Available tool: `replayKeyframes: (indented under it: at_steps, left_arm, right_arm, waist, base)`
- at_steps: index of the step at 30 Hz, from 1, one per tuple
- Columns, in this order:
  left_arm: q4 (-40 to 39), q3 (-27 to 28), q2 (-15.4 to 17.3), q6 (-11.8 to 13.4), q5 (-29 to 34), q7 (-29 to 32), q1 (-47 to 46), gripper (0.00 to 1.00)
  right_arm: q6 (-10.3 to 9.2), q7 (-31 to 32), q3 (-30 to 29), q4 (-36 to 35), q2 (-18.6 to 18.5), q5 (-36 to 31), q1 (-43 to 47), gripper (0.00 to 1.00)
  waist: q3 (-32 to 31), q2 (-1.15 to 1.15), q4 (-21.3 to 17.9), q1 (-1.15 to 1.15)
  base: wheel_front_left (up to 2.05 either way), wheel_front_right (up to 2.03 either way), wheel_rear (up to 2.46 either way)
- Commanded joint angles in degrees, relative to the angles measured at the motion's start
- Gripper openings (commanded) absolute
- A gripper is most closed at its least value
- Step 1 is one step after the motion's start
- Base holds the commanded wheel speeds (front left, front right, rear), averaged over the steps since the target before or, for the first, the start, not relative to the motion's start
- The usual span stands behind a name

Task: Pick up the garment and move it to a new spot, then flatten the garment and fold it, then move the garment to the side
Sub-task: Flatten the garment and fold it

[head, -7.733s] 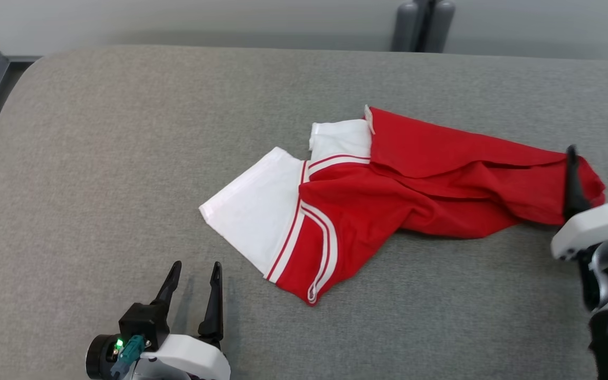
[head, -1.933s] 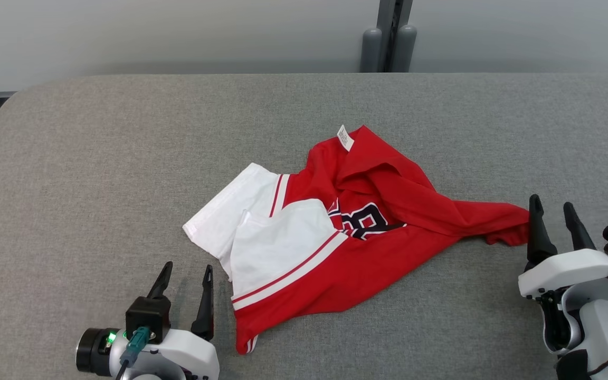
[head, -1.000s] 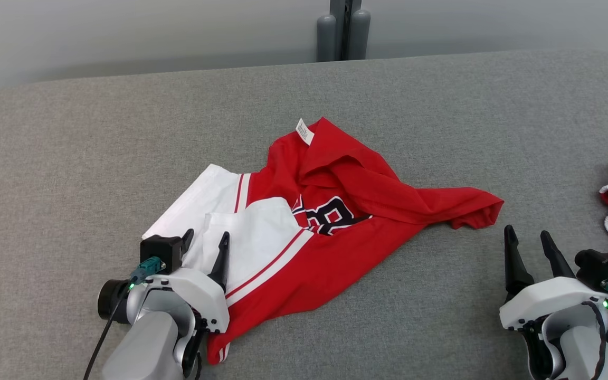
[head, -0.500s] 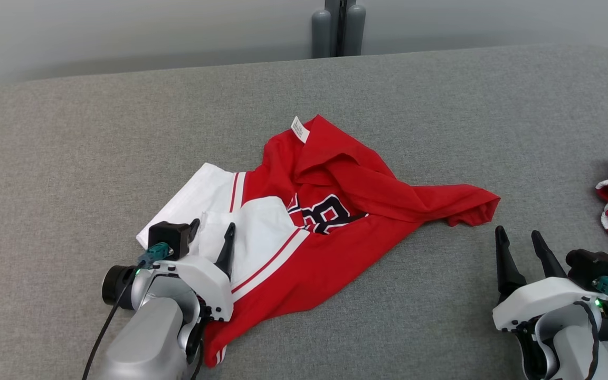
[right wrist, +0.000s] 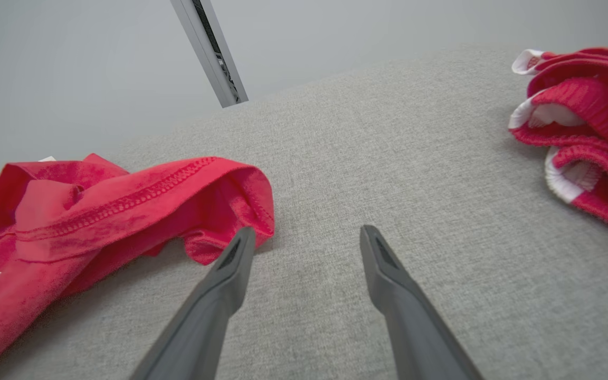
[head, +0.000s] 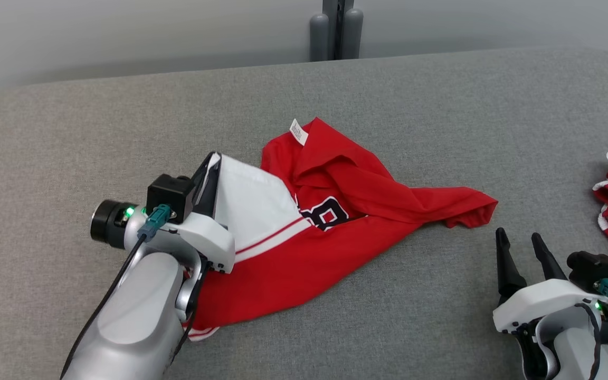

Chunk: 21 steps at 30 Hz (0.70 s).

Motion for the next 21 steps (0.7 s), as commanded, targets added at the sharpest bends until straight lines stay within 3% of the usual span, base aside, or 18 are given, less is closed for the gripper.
replayKeyframes:
  at_steps: [1, 6, 10, 14, 21]
  left_arm:
    - [-2.77, 0.47, 0.46, 0.19, 1.61, -0.22, 0.60, 0.00]
    - [-14.95, -0.45, 0.99, -2.53, 7.57, -0.15, 5.04, 0.00]
    - [-19.77, -2.35, 0.44, -5.00, 9.91, -0.15, 11.17, 0.00]
    - [-19.83, -5.70, -0.25, -7.90, 10.70, -0.15, 18.47, 0.00]
    - [-16.46, -8.86, -0.59, -10.51, 9.19, -0.16, 27.93, 0.00]
  right_arm:
    - [-0.02, -0.28, 0.05, -0.06, -0.32, 0.56, 0.85, 1.00]
    - [-0.02, -0.27, 0.70, 0.52, -0.32, 1.38, 2.08, 1.00]
    - [-0.02, -0.28, 1.31, 1.07, -0.31, 2.12, 3.45, 1.00]
    - [-0.01, -0.28, 1.87, 1.35, -0.30, 2.61, 5.03, 1.00]
    - [-0.02, -0.28, 2.40, 1.35, -0.31, 3.02, 6.72, 1.00]
  waist:
    - [-0.80, 0.00, 0.29, 0.00]
    - [-3.78, 0.00, 1.15, 0.00]
    - [-6.40, 0.00, 2.31, 0.00]
    - [-8.57, 0.00, 4.05, 0.00]
    - [-10.79, 0.00, 7.50, 0.00]
  base:
    - [0.00, 0.00, 0.00]
    - [0.00, 0.00, 0.00]
    - [0.00, 0.00, 0.00]
    - [0.00, 0.00, 0.00]
    - [0.00, 0.00, 0.00]
